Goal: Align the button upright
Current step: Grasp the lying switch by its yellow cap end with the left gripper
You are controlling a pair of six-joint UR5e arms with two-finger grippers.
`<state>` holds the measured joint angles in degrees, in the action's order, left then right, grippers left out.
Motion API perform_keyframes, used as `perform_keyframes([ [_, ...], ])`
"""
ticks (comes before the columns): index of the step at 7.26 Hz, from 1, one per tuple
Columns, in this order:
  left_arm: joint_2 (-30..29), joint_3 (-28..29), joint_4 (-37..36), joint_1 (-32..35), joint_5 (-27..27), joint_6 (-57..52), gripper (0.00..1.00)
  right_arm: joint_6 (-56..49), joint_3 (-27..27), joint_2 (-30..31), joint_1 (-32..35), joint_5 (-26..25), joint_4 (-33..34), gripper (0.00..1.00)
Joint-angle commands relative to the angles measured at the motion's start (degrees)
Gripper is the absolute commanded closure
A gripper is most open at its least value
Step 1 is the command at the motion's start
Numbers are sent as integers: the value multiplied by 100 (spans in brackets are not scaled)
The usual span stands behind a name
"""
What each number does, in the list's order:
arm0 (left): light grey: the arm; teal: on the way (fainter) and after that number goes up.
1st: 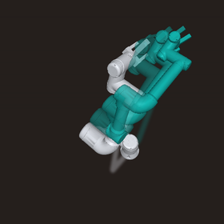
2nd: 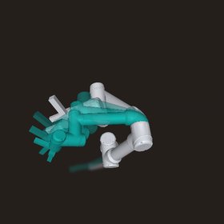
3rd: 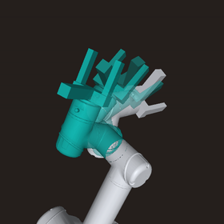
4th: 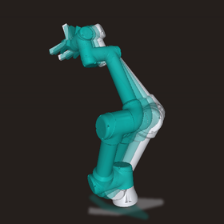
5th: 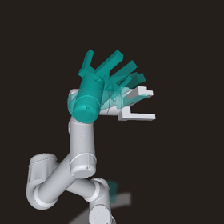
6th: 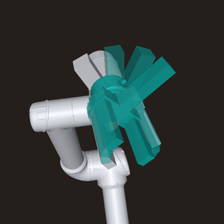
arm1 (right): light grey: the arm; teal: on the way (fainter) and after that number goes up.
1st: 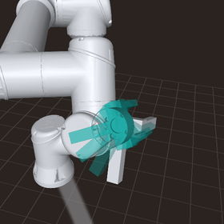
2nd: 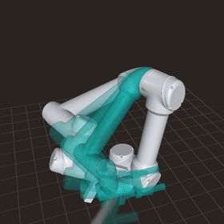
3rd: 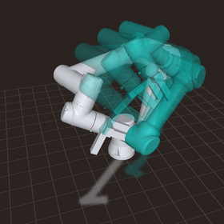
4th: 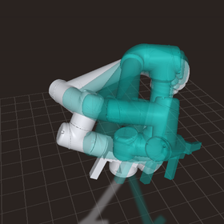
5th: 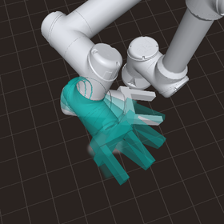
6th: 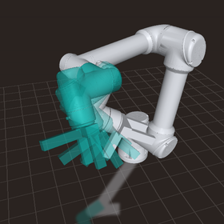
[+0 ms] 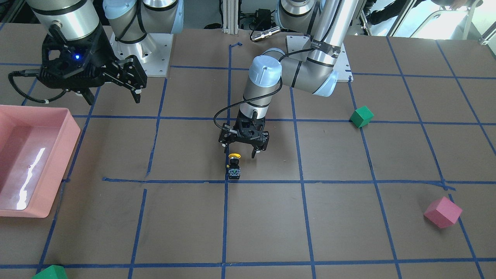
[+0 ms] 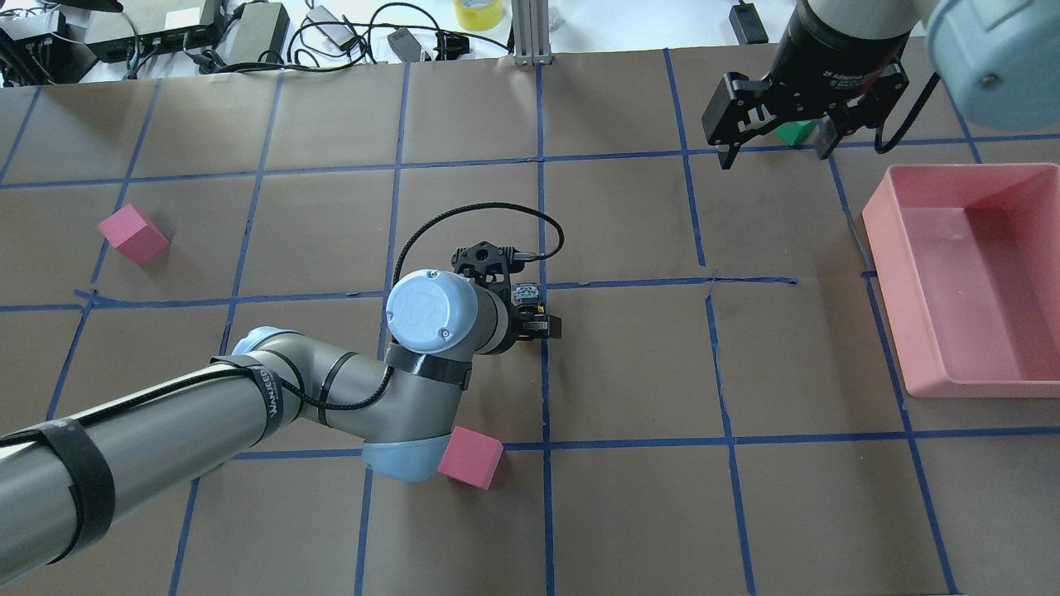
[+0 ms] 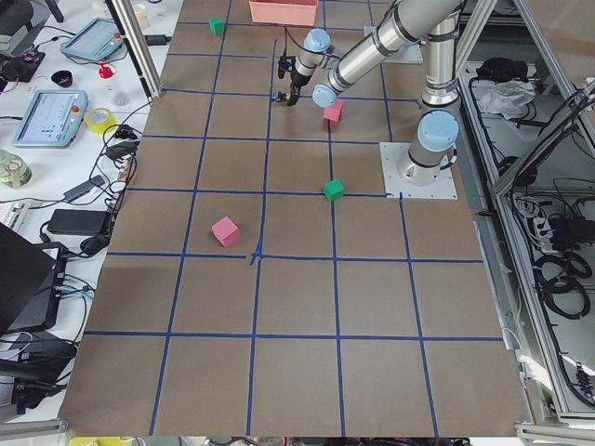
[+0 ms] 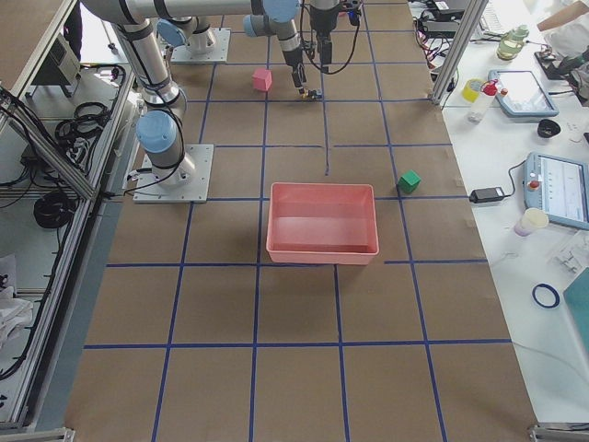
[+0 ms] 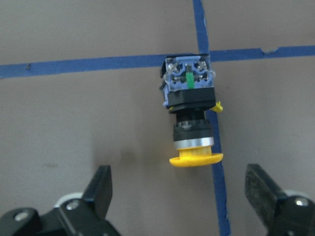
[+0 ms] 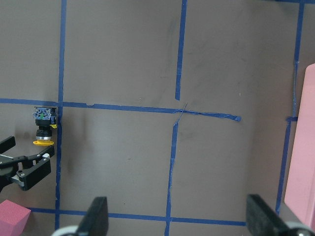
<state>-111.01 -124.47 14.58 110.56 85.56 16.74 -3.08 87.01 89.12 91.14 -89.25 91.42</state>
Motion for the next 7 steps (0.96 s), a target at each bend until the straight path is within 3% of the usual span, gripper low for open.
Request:
perform_keyframes([
  [1,-157,124,-192,44,-13,5,5,0,0,0,0,-5,-45,0],
  [5,-413,230,-192,123,31,5,10,9,0,0,0,-5,-45,0],
  [6,-430,248,-175,132,-12,-4,61,0,26,0,0,-5,-36,0],
  [7,-430,257,-114,141,-22,13,99,0,35,0,0,-5,-19,0],
])
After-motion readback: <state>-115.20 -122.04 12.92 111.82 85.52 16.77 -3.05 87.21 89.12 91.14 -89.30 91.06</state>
